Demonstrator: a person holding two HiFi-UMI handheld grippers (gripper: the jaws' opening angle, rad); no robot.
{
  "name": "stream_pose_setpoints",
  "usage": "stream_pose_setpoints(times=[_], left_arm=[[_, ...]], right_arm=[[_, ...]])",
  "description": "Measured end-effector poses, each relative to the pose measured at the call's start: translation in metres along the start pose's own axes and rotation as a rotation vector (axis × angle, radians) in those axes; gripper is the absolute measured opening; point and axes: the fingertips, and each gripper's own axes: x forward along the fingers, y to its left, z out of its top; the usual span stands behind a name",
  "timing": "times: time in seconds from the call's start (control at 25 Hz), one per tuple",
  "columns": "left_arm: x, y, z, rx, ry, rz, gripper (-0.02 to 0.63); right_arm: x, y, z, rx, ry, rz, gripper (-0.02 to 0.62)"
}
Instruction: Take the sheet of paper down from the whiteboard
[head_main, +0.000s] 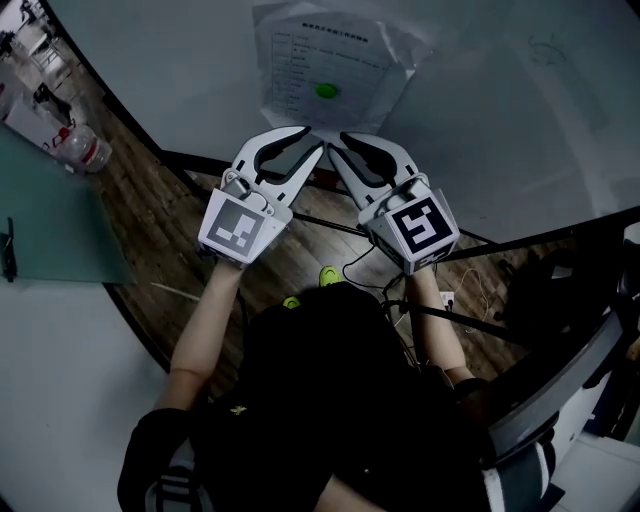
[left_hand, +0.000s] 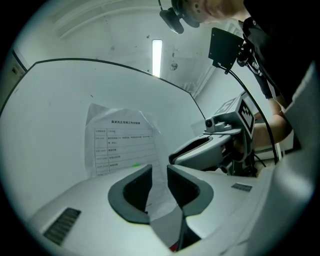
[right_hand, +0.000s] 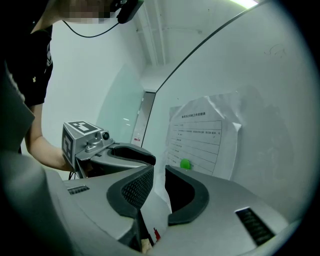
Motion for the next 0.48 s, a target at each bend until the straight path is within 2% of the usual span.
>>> stream_pose_setpoints(times=[0.24, 0.48], left_arm=[[0.016, 0.010, -0.001, 0.046, 0.008, 0.014, 0.118], [0.034, 0.017, -0.002, 0.056, 0.015, 0.025, 0.137]], right_arm=[[0.001, -0.016, 0.000, -0.013, 0.009, -0.017, 0.069], [0.000, -0.032, 0.000, -0.011, 0.023, -0.021, 0.077]])
